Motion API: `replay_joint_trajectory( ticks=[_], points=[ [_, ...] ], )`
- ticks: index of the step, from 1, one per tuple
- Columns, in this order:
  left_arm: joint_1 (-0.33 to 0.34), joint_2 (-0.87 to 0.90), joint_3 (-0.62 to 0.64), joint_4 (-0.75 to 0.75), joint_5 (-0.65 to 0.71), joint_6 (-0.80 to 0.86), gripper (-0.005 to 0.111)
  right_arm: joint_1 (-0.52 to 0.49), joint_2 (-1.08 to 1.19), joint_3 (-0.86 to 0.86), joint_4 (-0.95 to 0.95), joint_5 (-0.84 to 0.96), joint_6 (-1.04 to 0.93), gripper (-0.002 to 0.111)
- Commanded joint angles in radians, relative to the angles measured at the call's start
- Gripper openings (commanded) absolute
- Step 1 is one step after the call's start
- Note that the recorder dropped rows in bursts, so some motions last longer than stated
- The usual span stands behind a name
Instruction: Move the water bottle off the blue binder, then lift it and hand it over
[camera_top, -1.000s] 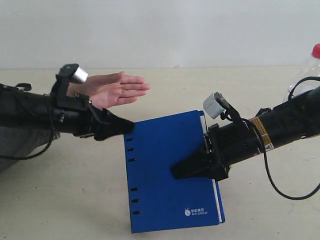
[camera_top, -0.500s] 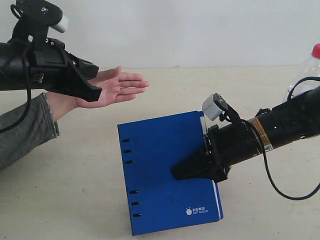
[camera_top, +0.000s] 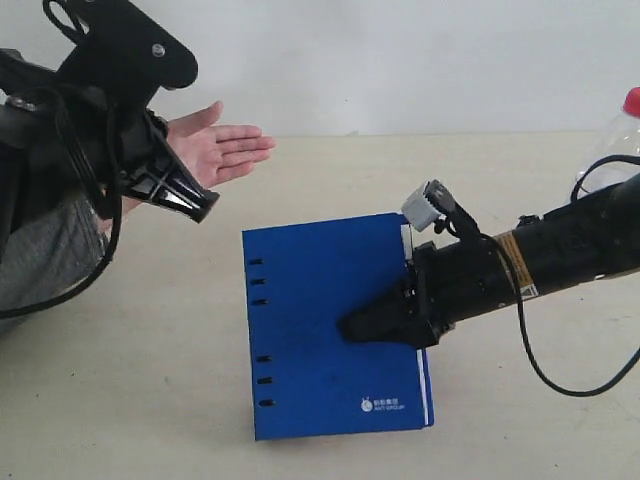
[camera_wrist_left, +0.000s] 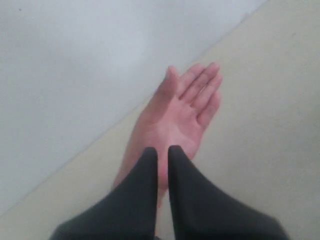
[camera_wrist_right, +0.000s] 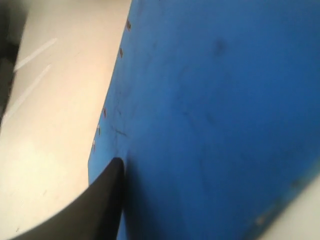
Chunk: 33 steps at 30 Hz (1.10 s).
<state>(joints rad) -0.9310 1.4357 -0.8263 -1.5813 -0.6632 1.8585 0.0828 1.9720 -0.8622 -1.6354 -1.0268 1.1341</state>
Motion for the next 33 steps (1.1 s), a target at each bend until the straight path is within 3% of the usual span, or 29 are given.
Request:
replay_joint_trajectory(
  ticks=[1, 10, 18, 21, 33],
  points=[
    [-0.01, -0.008, 0.04, -0.025, 0.168, -0.089, 0.005, -0.001, -0.005, 0.002, 0.139, 0.055, -0.054, 0.0],
    [-0.01, -0.008, 0.161, -0.007, 0.279, -0.224, 0.005, 0.019, -0.005, -0.01, 0.402, 0.079, -0.109, 0.0],
    [-0.01, -0.008, 0.211, -0.006, 0.187, -0.229, 0.005, 0.231, -0.005, -0.209, 0.476, 0.375, -0.115, 0.0],
    [-0.01, -0.008, 0.211, 0.003, 0.182, -0.229, 0.005, 0.239, -0.005, -0.224, 0.625, 0.436, -0.142, 0.0],
    [-0.01, -0.008, 0.211, 0.003, 0.182, -0.229, 0.005, 0.239, -0.005, -0.257, 0.637, 0.477, -0.136, 0.0]
  ],
)
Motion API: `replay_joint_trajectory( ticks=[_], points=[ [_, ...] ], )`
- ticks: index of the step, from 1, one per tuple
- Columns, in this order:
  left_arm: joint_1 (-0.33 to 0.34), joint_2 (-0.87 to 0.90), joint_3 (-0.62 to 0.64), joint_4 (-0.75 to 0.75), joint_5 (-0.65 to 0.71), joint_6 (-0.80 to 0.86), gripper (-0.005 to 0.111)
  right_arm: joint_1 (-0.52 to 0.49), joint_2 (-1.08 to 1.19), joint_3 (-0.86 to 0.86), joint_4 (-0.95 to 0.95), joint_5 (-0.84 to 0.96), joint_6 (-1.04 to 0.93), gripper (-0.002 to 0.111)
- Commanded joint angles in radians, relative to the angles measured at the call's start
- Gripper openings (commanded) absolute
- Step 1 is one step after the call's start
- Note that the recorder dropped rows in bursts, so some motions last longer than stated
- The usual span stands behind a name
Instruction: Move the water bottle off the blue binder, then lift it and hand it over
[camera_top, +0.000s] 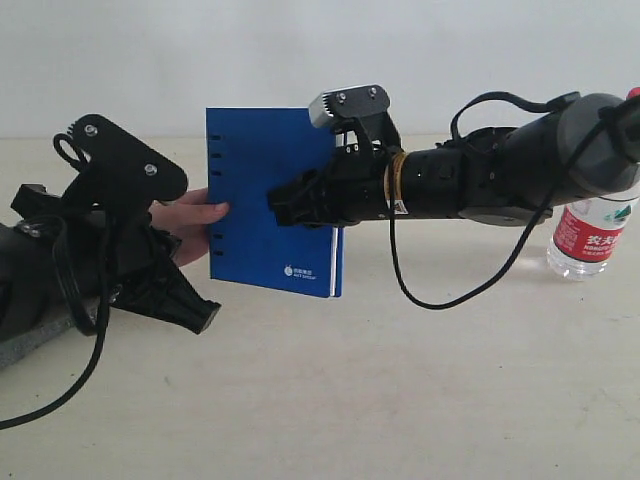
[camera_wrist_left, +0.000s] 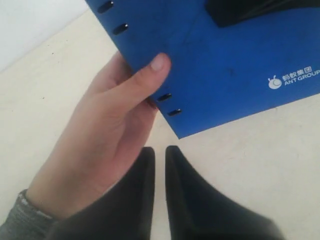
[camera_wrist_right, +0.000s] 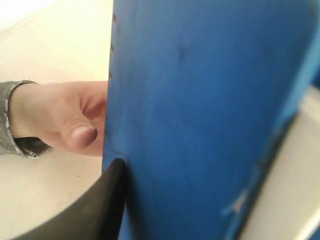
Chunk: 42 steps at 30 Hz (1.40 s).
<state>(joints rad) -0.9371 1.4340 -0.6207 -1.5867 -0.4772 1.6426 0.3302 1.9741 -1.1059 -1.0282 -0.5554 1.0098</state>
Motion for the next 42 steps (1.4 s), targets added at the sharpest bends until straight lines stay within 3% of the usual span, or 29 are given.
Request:
replay_joint_trajectory(
  ticks=[1, 3, 10, 26, 30, 32, 37, 42],
  points=[
    [-0.004, -0.006, 0.006, 0.009, -0.004, -0.013, 0.005, -0.008, -0.007, -0.014, 0.03, 0.006, -0.018, 0.0],
    [-0.004, -0.006, 0.006, 0.009, -0.004, -0.013, 0.005, -0.008, -0.007, -0.014, 0.024, 0.006, -0.022, 0.004],
    [-0.004, -0.006, 0.006, 0.009, -0.004, -0.013, 0.005, -0.008, -0.007, -0.014, 0.024, 0.006, -0.029, 0.04],
    [-0.004, -0.006, 0.006, 0.009, -0.049, -0.013, 0.005, -0.008, -0.007, -0.014, 0.04, 0.006, -0.092, 0.043],
    [-0.004, -0.006, 0.006, 0.009, -0.049, -0.013, 0.005, -0.008, -0.007, -0.014, 0.04, 0.006, -0.092, 0.063],
    [-0.004, -0.006, 0.006, 0.009, -0.049, -0.013, 0.005, -0.008, -0.009, -0.014, 0.024, 0.006, -0.088, 0.068],
    [-0.004, -0.006, 0.006, 0.016, -0.064, -0.013, 0.005, -0.008, -0.051, -0.014, -0.075, 0.001, -0.047, 0.057],
    [-0.004, -0.006, 0.006, 0.018, -0.083, -0.013, 0.005, -0.008, -0.224, -0.014, -0.223, 0.005, 0.023, 0.021]
  ],
)
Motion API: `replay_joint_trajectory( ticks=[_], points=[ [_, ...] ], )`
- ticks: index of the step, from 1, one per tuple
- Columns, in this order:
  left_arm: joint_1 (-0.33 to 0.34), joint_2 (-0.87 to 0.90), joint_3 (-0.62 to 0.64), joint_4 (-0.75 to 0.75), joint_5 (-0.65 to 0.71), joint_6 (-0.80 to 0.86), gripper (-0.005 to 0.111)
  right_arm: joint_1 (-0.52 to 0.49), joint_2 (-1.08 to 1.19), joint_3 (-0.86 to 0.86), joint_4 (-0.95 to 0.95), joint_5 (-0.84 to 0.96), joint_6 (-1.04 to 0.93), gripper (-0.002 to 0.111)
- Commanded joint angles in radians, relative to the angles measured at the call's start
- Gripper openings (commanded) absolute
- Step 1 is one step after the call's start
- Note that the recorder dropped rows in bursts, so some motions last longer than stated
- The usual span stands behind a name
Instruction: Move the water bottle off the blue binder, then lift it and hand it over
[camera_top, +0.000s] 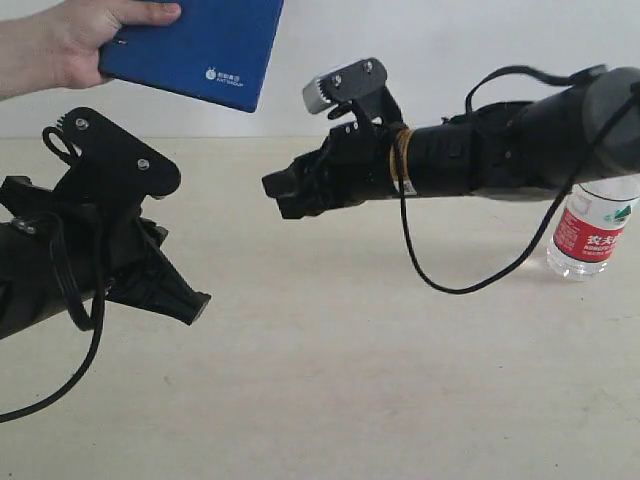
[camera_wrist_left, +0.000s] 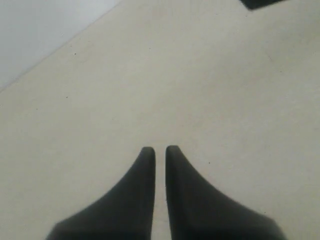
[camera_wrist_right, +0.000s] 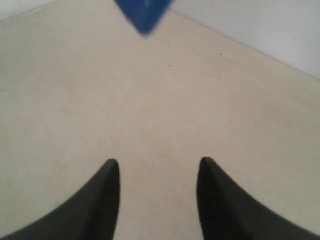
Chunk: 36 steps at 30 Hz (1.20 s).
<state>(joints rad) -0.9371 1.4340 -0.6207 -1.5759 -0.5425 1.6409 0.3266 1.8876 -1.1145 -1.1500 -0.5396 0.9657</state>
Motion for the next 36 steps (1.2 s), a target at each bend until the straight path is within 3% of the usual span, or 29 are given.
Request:
replay_joint_trajectory(
  ticks=[1, 2, 10, 15, 22, 28, 36],
  points=[
    [-0.004, -0.006, 0.006, 0.01, -0.017, -0.011, 0.005, -0.005, -0.185, -0.005, -0.143, -0.011, 0.102, 0.01],
    [-0.004, -0.006, 0.006, 0.012, -0.017, -0.011, 0.005, -0.005, -0.234, -0.005, -0.193, -0.013, 0.142, 0.0],
    [-0.004, -0.006, 0.006, 0.014, -0.017, -0.011, 0.005, -0.005, -0.559, -0.001, -0.375, -0.033, 0.241, 0.0],
    [-0.004, -0.006, 0.006, 0.015, -0.075, -0.011, 0.005, -0.009, -0.784, 0.125, -0.406, -0.032, 0.205, 0.0],
    [-0.004, -0.006, 0.006, 0.017, -0.134, -0.011, 0.005, -0.028, -1.189, 0.423, -0.238, 0.082, 0.077, 0.0],
    [-0.006, -0.008, 0.012, 0.013, -0.134, -0.013, 0.005, -0.028, -1.515, 0.695, -0.24, 0.154, 0.225, 0.0],
    [-0.006, -0.04, 0.05, 0.013, -0.134, -0.02, 0.005, -0.028, -1.861, 0.969, 0.087, 0.32, 0.272, 0.0]
  ],
)
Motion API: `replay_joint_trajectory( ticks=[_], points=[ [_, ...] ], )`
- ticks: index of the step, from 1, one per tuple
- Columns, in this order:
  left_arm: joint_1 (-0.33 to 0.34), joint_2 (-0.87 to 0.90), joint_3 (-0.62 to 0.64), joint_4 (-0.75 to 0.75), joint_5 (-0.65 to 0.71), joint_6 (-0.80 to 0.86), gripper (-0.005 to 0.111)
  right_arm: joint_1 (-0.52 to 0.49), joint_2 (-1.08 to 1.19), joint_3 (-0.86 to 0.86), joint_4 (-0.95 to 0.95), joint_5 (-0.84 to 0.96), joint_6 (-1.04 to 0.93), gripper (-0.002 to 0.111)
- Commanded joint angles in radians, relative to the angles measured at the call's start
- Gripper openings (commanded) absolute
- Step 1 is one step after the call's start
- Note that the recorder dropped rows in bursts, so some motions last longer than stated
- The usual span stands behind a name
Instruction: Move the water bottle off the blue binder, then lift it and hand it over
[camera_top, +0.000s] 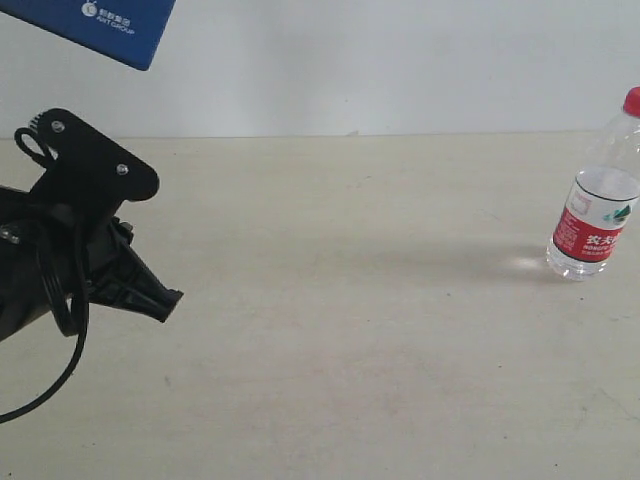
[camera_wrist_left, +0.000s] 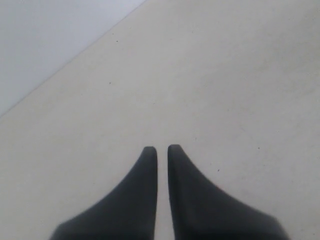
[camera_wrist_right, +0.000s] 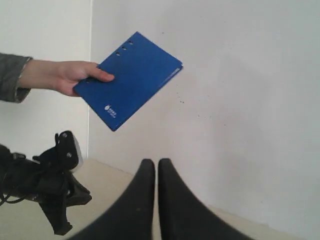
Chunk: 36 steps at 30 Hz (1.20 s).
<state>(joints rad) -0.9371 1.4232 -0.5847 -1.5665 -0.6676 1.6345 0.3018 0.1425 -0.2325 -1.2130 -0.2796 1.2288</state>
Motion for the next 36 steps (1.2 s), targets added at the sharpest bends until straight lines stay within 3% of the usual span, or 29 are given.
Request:
replay_joint_trajectory(
  ticks=[1, 5, 9, 15, 17, 36],
  points=[
    [-0.006, -0.04, 0.016, 0.003, -0.009, -0.016, 0.005, -0.003, -0.143, 0.116, 0.197, 0.06, 0.009, 0.0],
    [-0.006, -0.09, 0.016, 0.003, 0.008, -0.018, 0.005, -0.001, -0.143, 0.211, 0.31, -0.003, 0.009, 0.0],
    [-0.006, -0.16, 0.016, 0.003, 0.053, -0.02, 0.005, -0.001, -0.143, 0.233, 0.313, 0.021, -0.12, 0.0],
    [-0.006, -0.253, 0.016, 0.003, 0.119, -0.02, 0.005, -0.001, -0.143, 0.233, 0.38, 0.581, -0.096, 0.0],
    [-0.006, -0.27, 0.016, 0.003, 0.12, -0.02, 0.005, -0.001, -0.143, 0.233, 0.41, 0.684, 0.011, 0.0],
    [-0.006, -0.281, 0.016, 0.004, 0.237, -0.02, 0.005, -0.001, -0.143, 0.233, 0.419, 0.622, 0.063, 0.0]
  ],
)
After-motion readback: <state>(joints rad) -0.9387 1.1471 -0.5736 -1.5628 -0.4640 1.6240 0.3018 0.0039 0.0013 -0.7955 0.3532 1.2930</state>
